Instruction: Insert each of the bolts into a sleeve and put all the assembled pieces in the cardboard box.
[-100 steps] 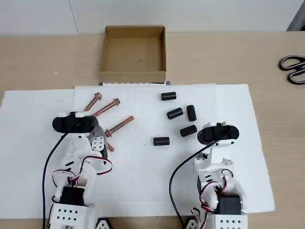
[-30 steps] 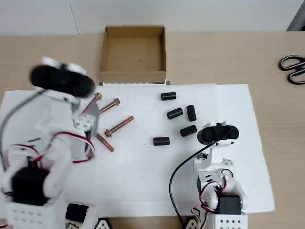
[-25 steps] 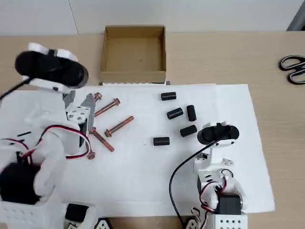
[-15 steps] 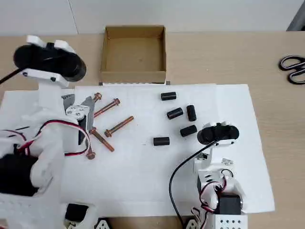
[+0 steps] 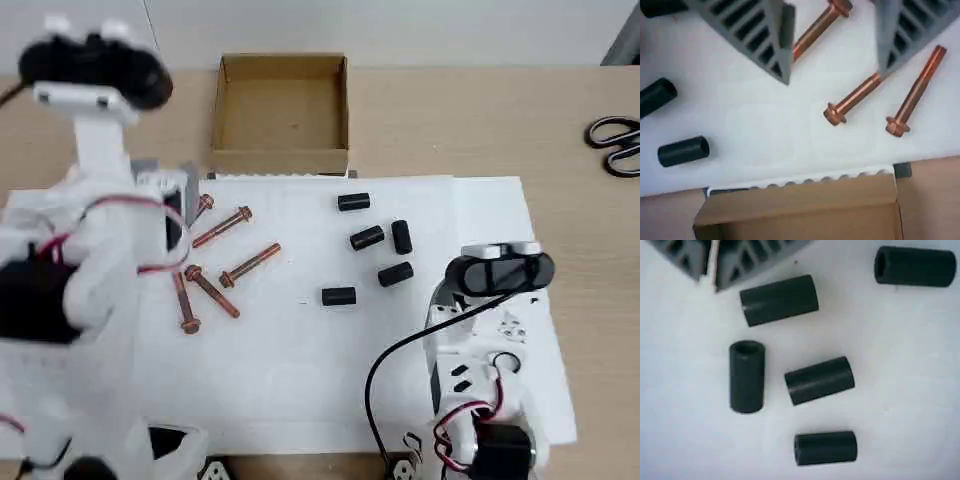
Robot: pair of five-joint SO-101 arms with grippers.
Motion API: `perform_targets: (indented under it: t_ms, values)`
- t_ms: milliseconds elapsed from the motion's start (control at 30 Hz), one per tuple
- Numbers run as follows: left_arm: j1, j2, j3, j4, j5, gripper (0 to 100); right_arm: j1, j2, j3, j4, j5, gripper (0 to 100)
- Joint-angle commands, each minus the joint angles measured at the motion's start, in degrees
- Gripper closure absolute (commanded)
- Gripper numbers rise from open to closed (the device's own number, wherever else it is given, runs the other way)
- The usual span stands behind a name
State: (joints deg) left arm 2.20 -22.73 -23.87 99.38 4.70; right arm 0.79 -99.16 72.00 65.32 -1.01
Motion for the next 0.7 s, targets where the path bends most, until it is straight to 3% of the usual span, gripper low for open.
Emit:
perform_targets:
  t_ms: [0, 200, 333, 500, 667]
  values:
    - [-0.2, 6.9, -7.5, 1.1, 0.4, 89, 0.8, 8.7, -7.6, 0.4, 1.8, 99.5]
    - [-0.5, 11.5, -8.0, 1.1, 0.4, 89, 0.5, 34.9, -25.4, 5.1, 1.8, 99.5]
    - [-3.2, 13.5, -6.5, 1.1, -0.4, 89, -1.8, 52.4, -41.3, 16.2, 1.8, 99.5]
    - [-7.3, 15.7, 0.8, 1.1, -6.5, 89, -6.1, 69.8, -58.4, 26.5, 2.2, 99.5]
    - [-9.7, 15.7, 6.5, 1.1, -15.1, 89, -13.9, 78.6, -65.1, 29.1, 14.0, 99.5]
